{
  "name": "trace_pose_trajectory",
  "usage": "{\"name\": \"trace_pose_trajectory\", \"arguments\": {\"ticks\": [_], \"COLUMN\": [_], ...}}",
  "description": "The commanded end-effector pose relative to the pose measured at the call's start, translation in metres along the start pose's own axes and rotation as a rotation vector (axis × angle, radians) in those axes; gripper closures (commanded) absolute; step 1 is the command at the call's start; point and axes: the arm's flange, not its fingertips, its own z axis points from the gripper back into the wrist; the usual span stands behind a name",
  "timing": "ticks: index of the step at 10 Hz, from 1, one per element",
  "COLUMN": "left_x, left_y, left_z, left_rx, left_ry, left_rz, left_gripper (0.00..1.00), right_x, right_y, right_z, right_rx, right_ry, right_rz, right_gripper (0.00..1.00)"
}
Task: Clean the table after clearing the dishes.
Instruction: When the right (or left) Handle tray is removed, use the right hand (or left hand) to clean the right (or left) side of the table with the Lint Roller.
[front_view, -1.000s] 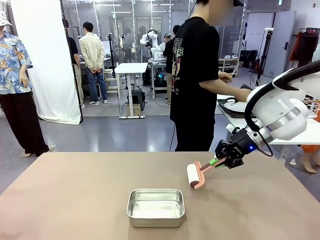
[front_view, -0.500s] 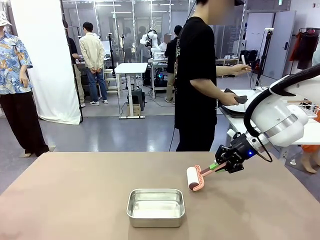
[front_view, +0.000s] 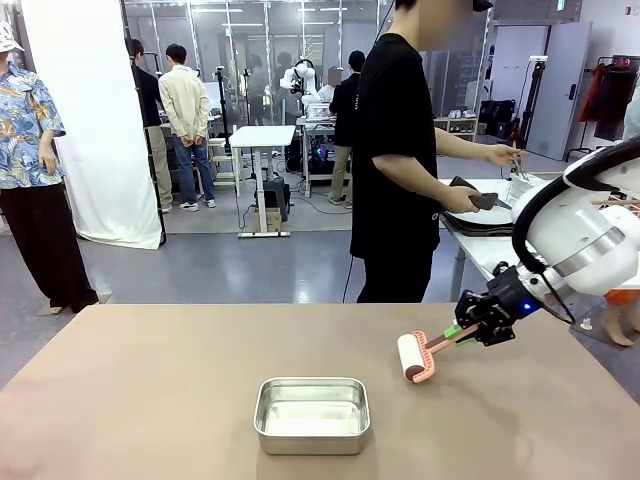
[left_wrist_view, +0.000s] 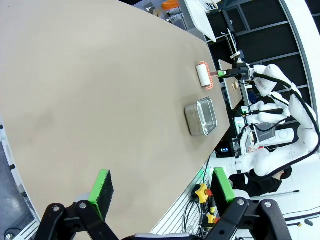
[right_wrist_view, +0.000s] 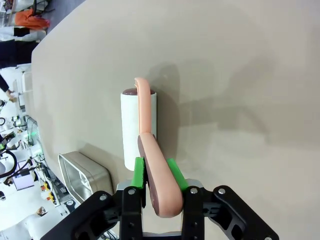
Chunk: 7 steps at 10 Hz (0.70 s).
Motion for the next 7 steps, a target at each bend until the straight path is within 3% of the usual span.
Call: {"name": "trace_pose_trajectory", "arguments": {"ticks": [1,4,7], "left_x": [-0.003,-0.003,-0.003], "left_y": [-0.001,-0.001,-0.001], "left_z": [0.001,0.001,0.001], "left_rx": [-0.003,-0.003,-0.003], "left_ry": [-0.007,-0.007,-0.007], "left_rz": [-0.005,-0.005,-0.005], "left_gripper": [0.0,0.0,0.0], "right_x": [-0.008,0.003,0.013], "right_y": [-0.028,-0.048,-0.062], "right_z": [0.008,0.049,0.081], "right_rx": [-0.109,-0.137,-0.288], "right_ry": [-0.035,-0.006,-0.011], "right_rz": [0.0,0.015,0.041], "right_gripper": [0.78,0.78,0.78]}}
